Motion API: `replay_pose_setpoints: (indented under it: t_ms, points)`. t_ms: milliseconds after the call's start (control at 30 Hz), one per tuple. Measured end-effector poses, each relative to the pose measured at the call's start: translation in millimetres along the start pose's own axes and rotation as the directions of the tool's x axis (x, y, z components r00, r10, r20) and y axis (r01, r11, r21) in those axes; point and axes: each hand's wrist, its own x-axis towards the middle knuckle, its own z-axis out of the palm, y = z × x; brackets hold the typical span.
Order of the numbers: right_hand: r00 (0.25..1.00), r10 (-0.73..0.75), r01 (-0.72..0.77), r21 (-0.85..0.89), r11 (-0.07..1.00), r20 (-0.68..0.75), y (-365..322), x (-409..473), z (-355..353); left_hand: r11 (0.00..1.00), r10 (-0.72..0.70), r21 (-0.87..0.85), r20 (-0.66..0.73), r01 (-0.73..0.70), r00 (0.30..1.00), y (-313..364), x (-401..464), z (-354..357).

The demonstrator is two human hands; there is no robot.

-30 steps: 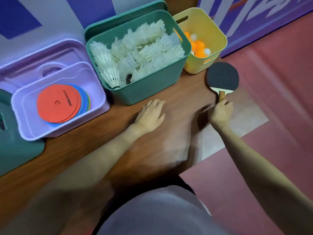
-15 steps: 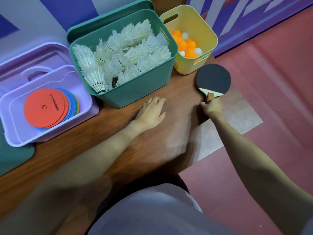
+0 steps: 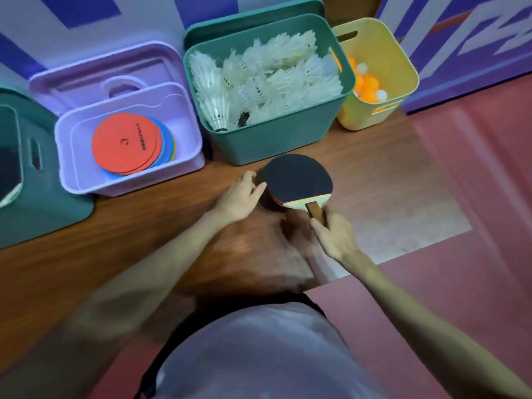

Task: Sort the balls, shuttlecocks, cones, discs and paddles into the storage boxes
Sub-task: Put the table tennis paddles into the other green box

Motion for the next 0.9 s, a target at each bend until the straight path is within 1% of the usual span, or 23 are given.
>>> replay_pose_setpoints:
  t_ms: [67, 100, 167, 267, 333, 400, 467, 633, 667, 833, 900]
  points:
    - [0.991, -0.117, 0.12, -0.045, 0.992, 0.069, -18, -5, 12, 0.986, -0.117, -0.121, -0.037, 0.112, 0.992, -24, -16, -7]
    - [0.981, -0.171, 0.178, -0.076, 0.981, 0.09, -27, -6, 18, 0.972, -0.154, -0.189, -0.072, 0.138, 0.985, -35, -25, -11]
    - [0.952, -0.282, 0.298, -0.139, 0.945, 0.124, -49, -7, 30, 0.933, -0.2, -0.334, -0.166, 0.136, 0.965, -55, -47, -23]
    - [0.888, -0.438, 0.457, -0.169, 0.873, 0.139, -86, -10, 51, 0.832, -0.252, -0.553, -0.295, 0.051, 0.922, -89, -77, -45]
    - [0.849, -0.51, 0.528, -0.171, 0.832, 0.137, -111, -11, 66, 0.744, -0.284, -0.668, -0.358, -0.031, 0.89, -110, -97, -63]
    - [0.815, -0.561, 0.579, -0.178, 0.796, 0.142, -138, -15, 83, 0.656, -0.325, -0.747, -0.414, -0.113, 0.85, -132, -114, -82]
    - [0.79, -0.595, 0.612, -0.157, 0.775, 0.144, -167, -22, 102, 0.59, -0.353, -0.786, -0.459, -0.186, 0.815, -147, -129, -105]
    - [0.738, -0.663, 0.674, -0.107, 0.731, 0.122, -235, -41, 153, 0.546, -0.335, -0.772, -0.557, -0.325, 0.76, -201, -158, -160]
    - [0.732, -0.671, 0.681, -0.105, 0.724, 0.119, -249, -44, 163, 0.543, -0.34, -0.771, -0.563, -0.332, 0.753, -214, -162, -170]
    - [0.694, -0.71, 0.72, -0.156, 0.676, 0.123, -322, -44, 216, 0.588, -0.385, -0.747, -0.596, -0.311, 0.704, -285, -172, -230]
    - [0.689, -0.714, 0.725, -0.158, 0.671, 0.127, -352, -42, 235, 0.599, -0.392, -0.744, -0.595, -0.296, 0.701, -311, -173, -258]
